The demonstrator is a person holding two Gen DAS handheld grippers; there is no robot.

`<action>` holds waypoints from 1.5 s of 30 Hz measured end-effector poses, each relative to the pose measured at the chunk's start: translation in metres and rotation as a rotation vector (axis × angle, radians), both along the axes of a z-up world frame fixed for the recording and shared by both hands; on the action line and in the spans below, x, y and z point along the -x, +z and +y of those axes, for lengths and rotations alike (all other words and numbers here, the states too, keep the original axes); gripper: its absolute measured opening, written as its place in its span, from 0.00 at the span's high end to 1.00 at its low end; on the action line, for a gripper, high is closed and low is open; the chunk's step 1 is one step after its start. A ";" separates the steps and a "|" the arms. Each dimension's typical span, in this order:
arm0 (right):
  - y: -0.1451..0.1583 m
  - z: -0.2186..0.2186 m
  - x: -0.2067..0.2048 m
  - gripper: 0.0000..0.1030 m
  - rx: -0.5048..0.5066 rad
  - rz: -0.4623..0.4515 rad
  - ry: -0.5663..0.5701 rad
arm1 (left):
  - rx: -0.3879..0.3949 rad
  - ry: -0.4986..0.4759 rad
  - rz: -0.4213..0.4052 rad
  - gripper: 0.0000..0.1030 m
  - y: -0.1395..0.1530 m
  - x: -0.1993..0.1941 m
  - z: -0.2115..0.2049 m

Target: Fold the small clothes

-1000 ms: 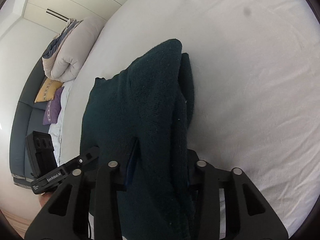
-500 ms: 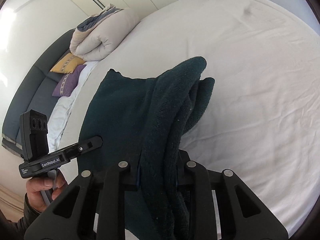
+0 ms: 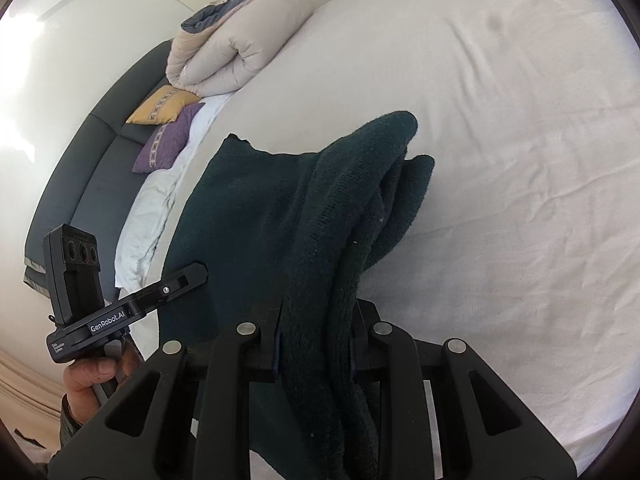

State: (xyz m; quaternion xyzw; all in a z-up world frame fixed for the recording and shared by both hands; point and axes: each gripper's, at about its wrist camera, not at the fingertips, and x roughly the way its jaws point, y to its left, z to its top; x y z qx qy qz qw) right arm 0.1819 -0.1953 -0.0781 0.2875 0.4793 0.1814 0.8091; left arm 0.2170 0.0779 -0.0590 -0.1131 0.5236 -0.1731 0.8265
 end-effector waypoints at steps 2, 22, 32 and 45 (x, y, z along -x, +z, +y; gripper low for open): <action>-0.025 -0.002 -0.010 0.77 -0.009 0.063 -0.018 | -0.003 0.030 0.021 0.51 -0.021 -0.001 0.006; 0.045 -0.073 0.115 0.44 0.132 -0.191 -0.334 | -0.236 0.194 -0.587 0.00 0.087 0.171 0.012; 0.198 -0.040 0.226 0.00 0.381 -0.757 -0.509 | -0.351 0.366 -0.985 0.00 0.210 0.254 0.030; 0.258 -0.024 0.275 0.00 0.513 -0.841 -0.476 | -0.411 0.359 -0.814 0.00 0.202 0.246 0.028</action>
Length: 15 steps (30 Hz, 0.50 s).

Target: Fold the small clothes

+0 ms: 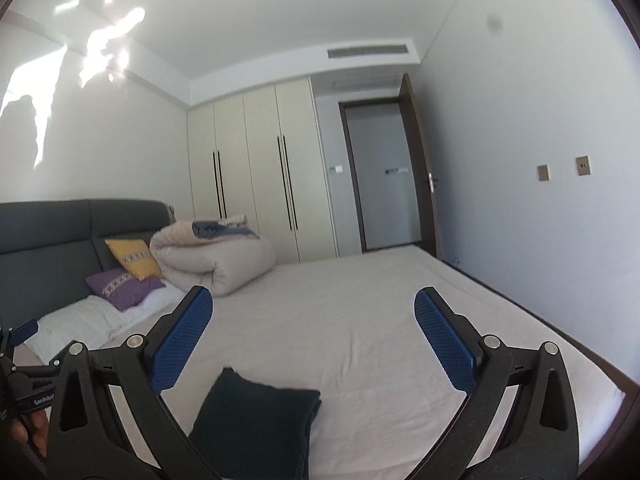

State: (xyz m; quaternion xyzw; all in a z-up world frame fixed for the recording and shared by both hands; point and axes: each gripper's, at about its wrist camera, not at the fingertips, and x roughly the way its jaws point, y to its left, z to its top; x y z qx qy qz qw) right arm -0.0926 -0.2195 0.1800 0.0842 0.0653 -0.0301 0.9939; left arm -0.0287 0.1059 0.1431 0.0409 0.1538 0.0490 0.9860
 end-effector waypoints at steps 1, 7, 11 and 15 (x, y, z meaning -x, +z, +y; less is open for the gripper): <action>-0.008 0.000 -0.007 0.00 -0.005 0.057 0.002 | 0.010 0.010 0.050 0.00 -0.007 -0.006 0.000; -0.079 0.005 -0.039 0.00 -0.089 0.337 -0.001 | 0.043 -0.029 0.333 0.00 -0.062 -0.037 -0.005; -0.129 0.017 -0.068 0.00 -0.077 0.484 -0.024 | 0.058 -0.055 0.424 0.00 -0.089 -0.038 -0.012; -0.162 0.027 -0.078 0.00 -0.079 0.551 0.003 | 0.056 -0.083 0.466 0.00 -0.102 -0.038 -0.019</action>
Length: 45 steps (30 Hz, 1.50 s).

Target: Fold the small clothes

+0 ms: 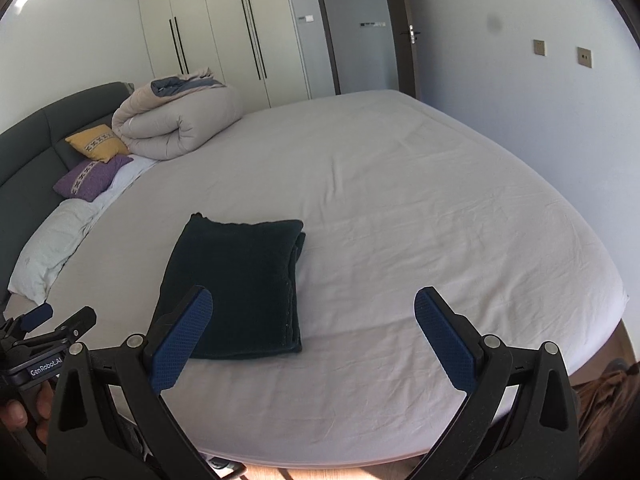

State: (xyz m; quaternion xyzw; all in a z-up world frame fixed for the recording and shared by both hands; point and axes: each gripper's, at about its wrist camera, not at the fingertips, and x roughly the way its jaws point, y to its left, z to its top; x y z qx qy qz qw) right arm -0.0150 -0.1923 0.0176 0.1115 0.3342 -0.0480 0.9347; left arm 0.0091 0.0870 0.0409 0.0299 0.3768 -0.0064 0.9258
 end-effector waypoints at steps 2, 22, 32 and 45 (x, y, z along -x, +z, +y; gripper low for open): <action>-0.008 0.009 -0.003 0.00 0.023 0.021 0.018 | 0.004 -0.002 0.010 0.00 -0.003 0.000 -0.001; -0.016 0.020 0.003 0.00 0.019 0.109 0.033 | 0.024 0.002 0.051 0.00 -0.010 -0.003 0.005; -0.024 0.023 -0.003 0.00 0.014 0.128 0.036 | 0.026 0.007 0.066 0.00 -0.016 -0.007 0.007; -0.028 0.028 -0.006 0.00 0.009 0.135 0.038 | 0.028 0.002 0.069 0.00 -0.019 -0.006 0.006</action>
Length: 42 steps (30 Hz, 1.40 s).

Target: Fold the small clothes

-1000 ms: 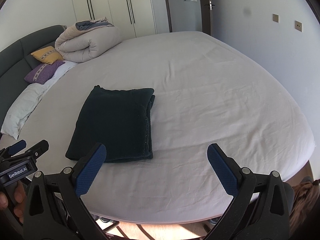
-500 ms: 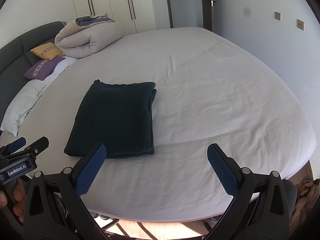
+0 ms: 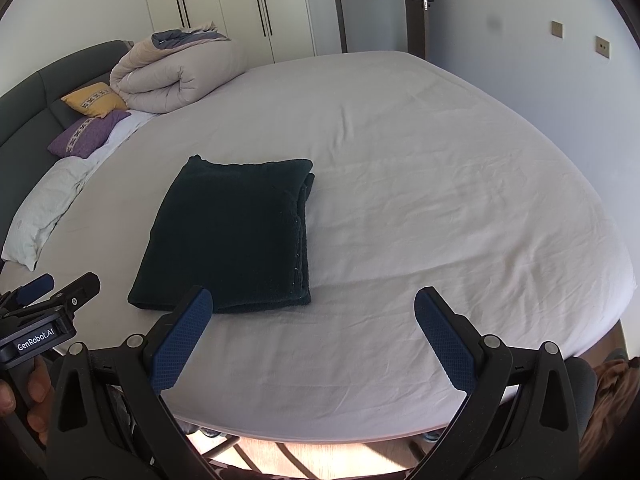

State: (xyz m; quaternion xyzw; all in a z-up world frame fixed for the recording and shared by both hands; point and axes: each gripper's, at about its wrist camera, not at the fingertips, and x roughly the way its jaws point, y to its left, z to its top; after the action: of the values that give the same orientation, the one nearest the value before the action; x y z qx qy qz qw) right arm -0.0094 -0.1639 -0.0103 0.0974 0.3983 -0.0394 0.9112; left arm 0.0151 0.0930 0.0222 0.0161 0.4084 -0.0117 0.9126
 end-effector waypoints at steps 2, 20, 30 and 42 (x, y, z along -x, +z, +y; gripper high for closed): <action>0.000 0.000 0.000 0.00 0.000 0.000 0.001 | -0.001 -0.001 0.000 0.00 0.000 0.000 0.000; -0.002 0.007 0.001 0.00 -0.009 0.004 0.002 | -0.007 -0.010 0.005 0.00 -0.004 0.000 -0.005; -0.003 0.010 -0.001 0.00 -0.015 0.014 0.007 | -0.002 -0.010 0.011 0.00 -0.005 0.000 -0.003; -0.008 0.009 -0.005 0.00 -0.026 0.028 0.008 | -0.003 -0.010 0.018 0.00 -0.007 -0.001 -0.001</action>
State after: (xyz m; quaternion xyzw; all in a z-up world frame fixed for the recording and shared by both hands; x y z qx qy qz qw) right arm -0.0048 -0.1545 -0.0183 0.1070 0.4118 -0.0321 0.9044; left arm 0.0157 0.0917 0.0151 0.0193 0.4163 -0.0155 0.9089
